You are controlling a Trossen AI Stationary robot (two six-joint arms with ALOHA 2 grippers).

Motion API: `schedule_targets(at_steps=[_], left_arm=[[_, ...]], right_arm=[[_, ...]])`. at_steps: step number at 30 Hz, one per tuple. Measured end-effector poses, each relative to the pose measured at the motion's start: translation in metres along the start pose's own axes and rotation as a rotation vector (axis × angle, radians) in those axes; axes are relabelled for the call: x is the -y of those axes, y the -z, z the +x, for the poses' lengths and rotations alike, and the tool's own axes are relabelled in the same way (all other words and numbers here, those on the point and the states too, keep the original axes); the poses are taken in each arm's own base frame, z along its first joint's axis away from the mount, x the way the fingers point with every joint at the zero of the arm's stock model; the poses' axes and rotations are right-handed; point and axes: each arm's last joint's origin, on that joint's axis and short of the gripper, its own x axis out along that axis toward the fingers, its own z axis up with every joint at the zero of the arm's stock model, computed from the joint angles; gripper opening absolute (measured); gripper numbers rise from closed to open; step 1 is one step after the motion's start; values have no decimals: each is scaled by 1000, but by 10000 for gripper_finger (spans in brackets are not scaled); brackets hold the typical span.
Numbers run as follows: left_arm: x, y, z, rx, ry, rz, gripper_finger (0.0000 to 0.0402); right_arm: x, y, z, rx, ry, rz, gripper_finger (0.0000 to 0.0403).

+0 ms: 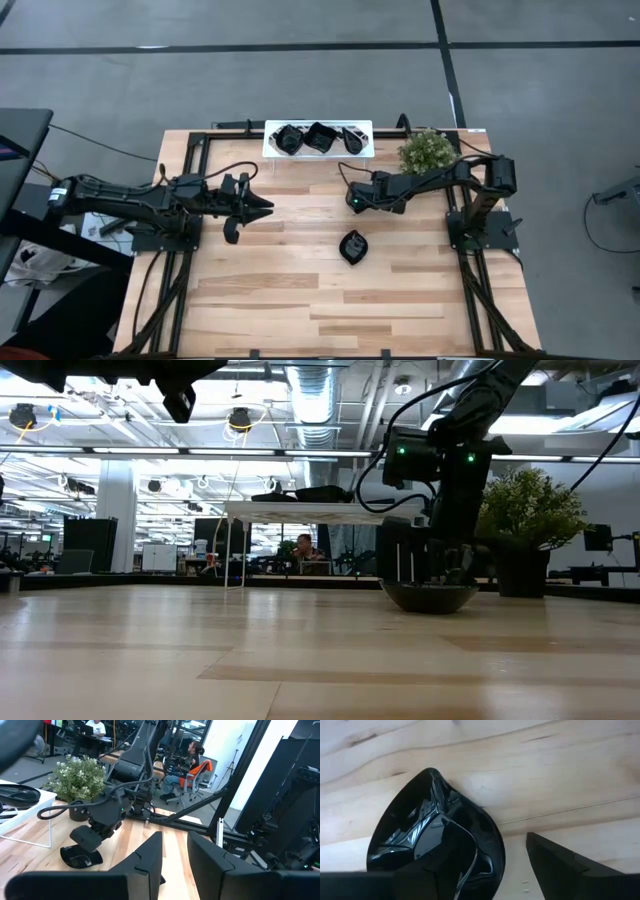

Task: Pick & Place Mini shaped plates
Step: Stack the leaf-shaped plate on top of the other leaf-shaped plates on the shelf

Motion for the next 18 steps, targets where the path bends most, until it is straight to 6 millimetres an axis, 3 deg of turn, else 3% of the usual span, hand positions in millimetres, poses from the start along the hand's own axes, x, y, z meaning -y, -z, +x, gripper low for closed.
schedule_targets(at_steps=[6,18], left_arm=[[0,0,0,0,0,0,92],[0,0,0,0,0,3,92]], right_arm=[[0,-1,1,0,4,-24,193],[0,2,1,17,-11,-74,91]])
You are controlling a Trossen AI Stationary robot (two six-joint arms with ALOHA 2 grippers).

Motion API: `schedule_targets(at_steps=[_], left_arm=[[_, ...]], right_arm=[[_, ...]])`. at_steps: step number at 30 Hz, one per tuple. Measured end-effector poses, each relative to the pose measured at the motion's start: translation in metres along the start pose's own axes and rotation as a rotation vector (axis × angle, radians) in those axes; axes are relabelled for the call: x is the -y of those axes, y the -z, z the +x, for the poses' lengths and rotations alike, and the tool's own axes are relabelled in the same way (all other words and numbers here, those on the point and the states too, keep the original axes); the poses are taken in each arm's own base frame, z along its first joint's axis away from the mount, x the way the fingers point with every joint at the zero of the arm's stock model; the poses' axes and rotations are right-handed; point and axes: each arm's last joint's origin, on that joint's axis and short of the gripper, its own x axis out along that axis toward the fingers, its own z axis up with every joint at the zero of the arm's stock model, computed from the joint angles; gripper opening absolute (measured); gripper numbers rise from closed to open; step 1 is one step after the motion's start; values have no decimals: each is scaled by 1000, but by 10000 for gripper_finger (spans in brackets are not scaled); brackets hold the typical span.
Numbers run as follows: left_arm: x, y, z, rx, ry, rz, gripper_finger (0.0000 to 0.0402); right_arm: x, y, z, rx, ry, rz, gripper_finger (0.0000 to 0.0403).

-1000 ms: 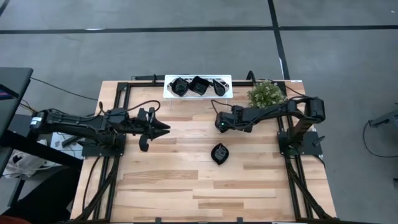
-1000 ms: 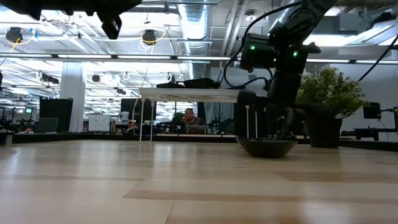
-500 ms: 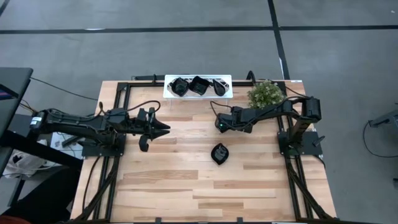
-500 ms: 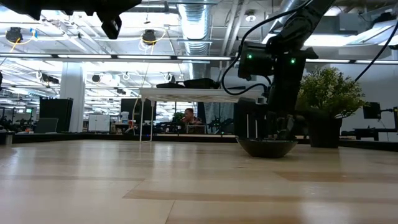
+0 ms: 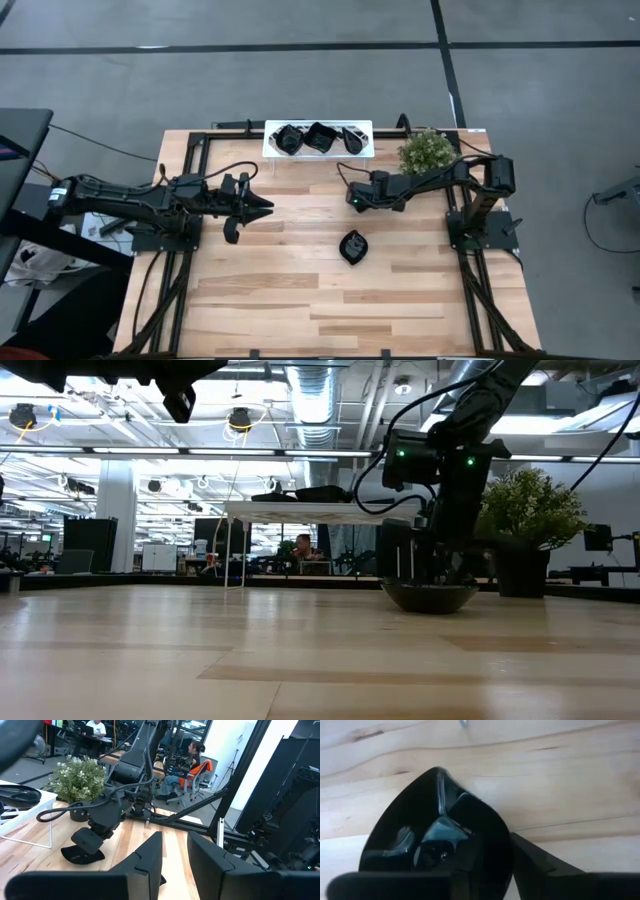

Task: Pick & Place Mini shaped plates
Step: Stack the leaf-shaped plate on top of the other leaf-shaped plates on the shelf

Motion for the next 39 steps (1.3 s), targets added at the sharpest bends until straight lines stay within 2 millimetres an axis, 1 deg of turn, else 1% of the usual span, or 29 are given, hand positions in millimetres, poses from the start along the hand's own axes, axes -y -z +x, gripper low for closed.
schedule_targets(at_steps=[9,15,20,26,32,34,39], left_arm=[[0,0,0,0,0,-1,92],[0,0,0,0,0,-3,92],[0,0,0,-2,8,-10,92],[1,0,0,-6,18,-77,92],[0,1,0,-14,16,-135,92],[0,1,0,-15,15,-159,92],[0,2,1,-24,12,-192,92]], right_arm=[[-3,8,-4,-3,-31,-31,41],[-3,17,-14,-19,-59,-68,6],[-2,21,-26,-30,-95,-82,6],[-2,22,-43,-21,-156,-91,2],[-1,26,-63,-11,-236,-149,1],[-2,28,-70,-2,-272,-168,2],[-8,37,-90,44,-425,-233,1]])
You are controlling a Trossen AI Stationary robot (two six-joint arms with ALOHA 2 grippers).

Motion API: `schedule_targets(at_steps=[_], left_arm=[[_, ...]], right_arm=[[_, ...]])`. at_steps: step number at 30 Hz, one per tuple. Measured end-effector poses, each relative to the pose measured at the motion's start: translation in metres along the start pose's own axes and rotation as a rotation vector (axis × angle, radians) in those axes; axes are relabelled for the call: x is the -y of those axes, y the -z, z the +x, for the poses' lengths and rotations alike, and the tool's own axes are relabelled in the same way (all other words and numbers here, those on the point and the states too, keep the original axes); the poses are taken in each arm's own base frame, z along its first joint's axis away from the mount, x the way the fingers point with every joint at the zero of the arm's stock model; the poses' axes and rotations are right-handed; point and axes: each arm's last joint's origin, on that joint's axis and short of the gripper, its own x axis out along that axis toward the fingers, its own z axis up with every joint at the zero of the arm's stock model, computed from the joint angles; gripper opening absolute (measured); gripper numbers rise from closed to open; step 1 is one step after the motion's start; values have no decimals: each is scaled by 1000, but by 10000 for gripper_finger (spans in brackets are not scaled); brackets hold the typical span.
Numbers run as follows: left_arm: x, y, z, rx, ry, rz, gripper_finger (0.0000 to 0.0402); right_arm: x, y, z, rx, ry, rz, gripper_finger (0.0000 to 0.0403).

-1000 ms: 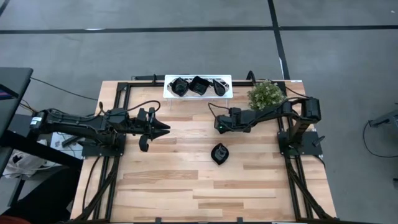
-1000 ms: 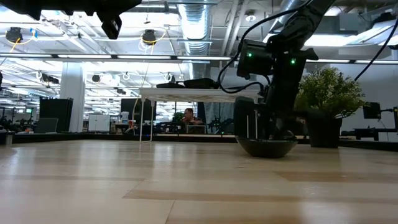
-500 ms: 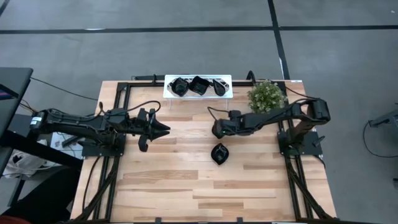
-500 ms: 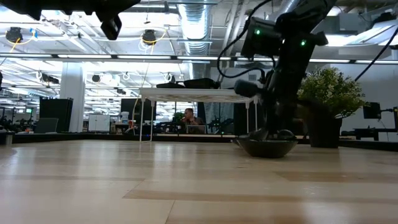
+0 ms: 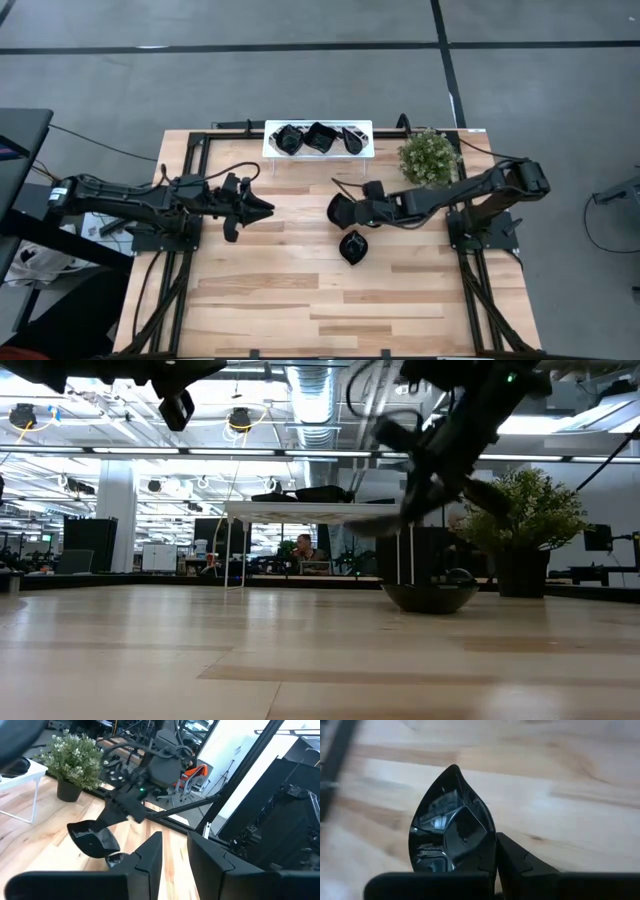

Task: Pick & Place Mini shaped plates
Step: Stack the leaf-shaped plate on top of the other leaf-shaped plates on the shelf

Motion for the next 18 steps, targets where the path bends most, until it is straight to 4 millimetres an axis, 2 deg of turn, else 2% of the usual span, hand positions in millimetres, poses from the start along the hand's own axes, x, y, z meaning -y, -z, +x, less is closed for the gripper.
schedule_targets(at_steps=[9,18], left_arm=[[-4,8,10,-51,-25,-31,96],[-12,22,25,-128,-81,-46,166]], right_arm=[[-25,5,-20,194,-203,-138,1],[-40,4,-33,315,-227,-295,0]])
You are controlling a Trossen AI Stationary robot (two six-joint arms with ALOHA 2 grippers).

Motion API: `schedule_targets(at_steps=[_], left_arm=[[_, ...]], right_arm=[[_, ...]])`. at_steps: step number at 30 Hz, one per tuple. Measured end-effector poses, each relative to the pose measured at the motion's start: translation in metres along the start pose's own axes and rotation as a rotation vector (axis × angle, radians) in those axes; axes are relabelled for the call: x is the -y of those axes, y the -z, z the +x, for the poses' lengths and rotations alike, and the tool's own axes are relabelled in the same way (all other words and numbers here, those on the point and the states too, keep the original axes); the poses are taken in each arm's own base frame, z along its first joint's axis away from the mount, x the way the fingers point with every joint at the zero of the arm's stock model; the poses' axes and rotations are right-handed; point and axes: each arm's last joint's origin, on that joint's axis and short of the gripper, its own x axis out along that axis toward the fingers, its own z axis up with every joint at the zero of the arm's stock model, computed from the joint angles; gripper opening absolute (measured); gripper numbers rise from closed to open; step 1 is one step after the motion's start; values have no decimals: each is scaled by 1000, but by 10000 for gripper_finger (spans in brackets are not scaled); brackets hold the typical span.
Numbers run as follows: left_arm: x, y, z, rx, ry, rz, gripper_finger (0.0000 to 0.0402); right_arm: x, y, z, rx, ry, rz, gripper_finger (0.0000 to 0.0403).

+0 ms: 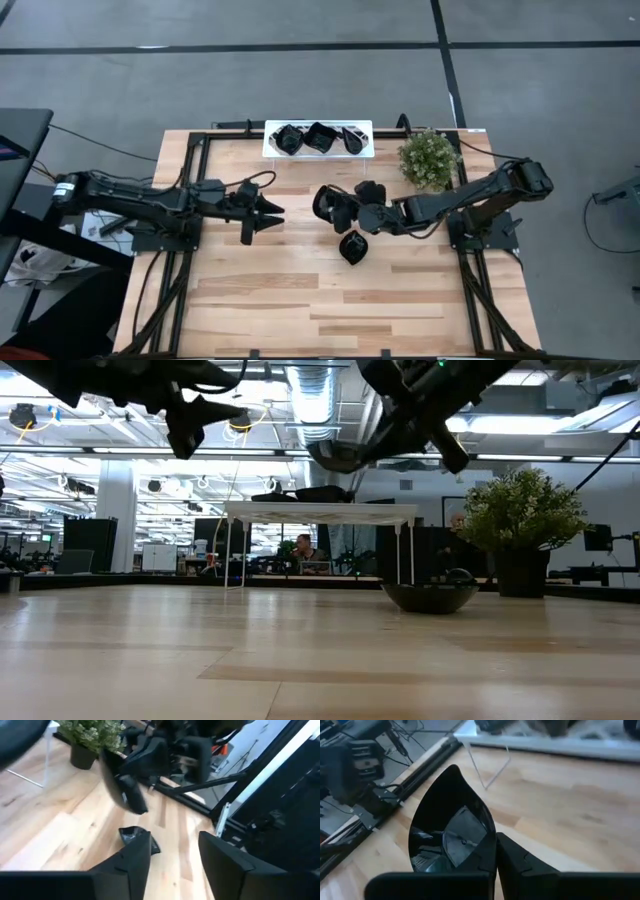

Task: Pick & Place Mini shaped plates
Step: Stack the leaf-shaped plate on top of the other leaf-shaped plates on the shelf

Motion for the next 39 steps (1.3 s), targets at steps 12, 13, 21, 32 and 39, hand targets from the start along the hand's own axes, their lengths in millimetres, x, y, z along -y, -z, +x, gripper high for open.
schedule_targets(at_steps=[12,13,21,32,39], left_arm=[[-7,-4,3,126,-252,147,190],[-7,-5,2,143,-271,158,189],[-7,-9,2,190,-326,222,186],[-6,-14,1,252,-357,233,186],[-9,-16,4,260,-408,303,186]], right_arm=[[-12,-17,-8,198,125,-189,0],[-12,-19,-9,211,132,-200,0],[-27,-31,-9,276,114,-318,0],[-63,-44,6,309,137,-554,0],[-92,-42,29,312,210,-765,0]])
